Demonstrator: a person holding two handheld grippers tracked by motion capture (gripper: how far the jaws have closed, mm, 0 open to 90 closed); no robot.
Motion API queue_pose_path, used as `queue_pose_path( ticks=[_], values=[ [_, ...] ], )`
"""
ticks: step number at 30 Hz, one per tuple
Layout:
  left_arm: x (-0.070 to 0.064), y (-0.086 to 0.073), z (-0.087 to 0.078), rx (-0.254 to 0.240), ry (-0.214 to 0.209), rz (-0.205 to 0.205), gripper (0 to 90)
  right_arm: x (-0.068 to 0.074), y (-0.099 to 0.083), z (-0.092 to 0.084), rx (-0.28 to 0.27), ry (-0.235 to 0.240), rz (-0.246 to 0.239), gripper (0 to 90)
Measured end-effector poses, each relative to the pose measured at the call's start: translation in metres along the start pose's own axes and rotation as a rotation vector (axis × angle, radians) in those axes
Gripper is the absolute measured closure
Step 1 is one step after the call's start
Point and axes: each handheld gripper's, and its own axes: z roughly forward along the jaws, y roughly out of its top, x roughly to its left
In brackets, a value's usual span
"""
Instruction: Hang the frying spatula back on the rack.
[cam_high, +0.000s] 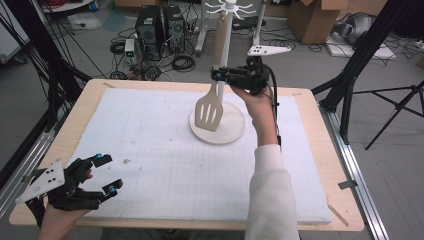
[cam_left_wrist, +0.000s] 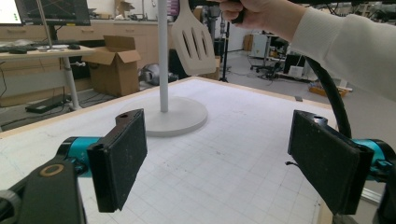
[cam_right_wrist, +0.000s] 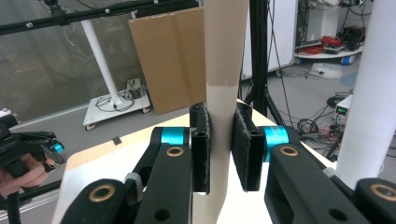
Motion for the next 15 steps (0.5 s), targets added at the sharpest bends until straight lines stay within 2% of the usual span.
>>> queue_pose_path(
  ticks=[9, 15],
  values=[
    [0.0001, -0.0019, 0.0012, -0.002, -0.004, -0.013, 20.1, -0.0069, -0.0020, 0.0010, -0.003, -0.012, 0.015, 78.5],
    [0.0004, -0.0028, 0.0008, 0.002, -0.006, -0.016, 20.1, -0.0085, -0.0026, 0.0007, -0.001, -0.053, 0.016, 78.4]
  ],
)
